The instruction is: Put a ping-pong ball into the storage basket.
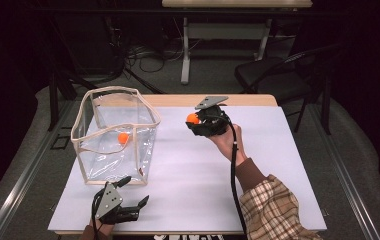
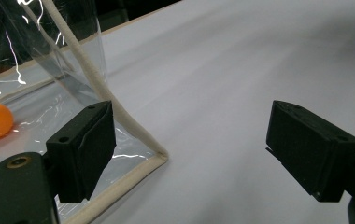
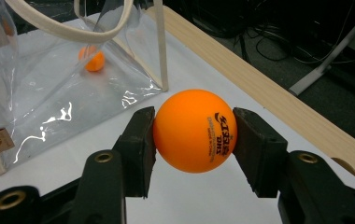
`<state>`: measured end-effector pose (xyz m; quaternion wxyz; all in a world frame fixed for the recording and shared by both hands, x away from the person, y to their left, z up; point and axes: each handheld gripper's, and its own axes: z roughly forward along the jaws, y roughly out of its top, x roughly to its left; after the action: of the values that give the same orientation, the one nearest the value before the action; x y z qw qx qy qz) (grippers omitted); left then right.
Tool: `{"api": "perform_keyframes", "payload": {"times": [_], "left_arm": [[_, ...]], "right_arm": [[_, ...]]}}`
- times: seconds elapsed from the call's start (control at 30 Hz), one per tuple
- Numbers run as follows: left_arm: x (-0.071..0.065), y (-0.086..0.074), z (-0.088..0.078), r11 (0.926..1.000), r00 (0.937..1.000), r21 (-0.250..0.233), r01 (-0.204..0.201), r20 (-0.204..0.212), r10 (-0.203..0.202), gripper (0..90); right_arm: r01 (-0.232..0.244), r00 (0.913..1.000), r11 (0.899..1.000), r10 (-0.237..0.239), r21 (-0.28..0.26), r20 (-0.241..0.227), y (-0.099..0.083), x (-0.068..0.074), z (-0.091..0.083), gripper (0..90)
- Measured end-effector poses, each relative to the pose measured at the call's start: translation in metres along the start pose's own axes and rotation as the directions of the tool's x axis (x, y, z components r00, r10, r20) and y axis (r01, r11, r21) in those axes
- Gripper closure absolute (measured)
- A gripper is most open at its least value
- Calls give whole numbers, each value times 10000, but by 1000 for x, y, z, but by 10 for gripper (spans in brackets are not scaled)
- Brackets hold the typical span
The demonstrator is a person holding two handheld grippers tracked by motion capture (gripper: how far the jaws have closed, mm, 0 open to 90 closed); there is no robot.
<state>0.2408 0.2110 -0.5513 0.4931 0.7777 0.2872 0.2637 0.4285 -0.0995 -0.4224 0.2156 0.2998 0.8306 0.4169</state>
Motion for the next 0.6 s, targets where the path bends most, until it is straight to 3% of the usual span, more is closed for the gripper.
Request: {"api": "perform_keyframes", "payload": {"times": [0.6], "left_arm": [[0,0,0,10000,10000,14,-14,-14,15,159]], "right_arm": [[207,9994,9998,-208,-55,-292,13,7,12,510]]}}
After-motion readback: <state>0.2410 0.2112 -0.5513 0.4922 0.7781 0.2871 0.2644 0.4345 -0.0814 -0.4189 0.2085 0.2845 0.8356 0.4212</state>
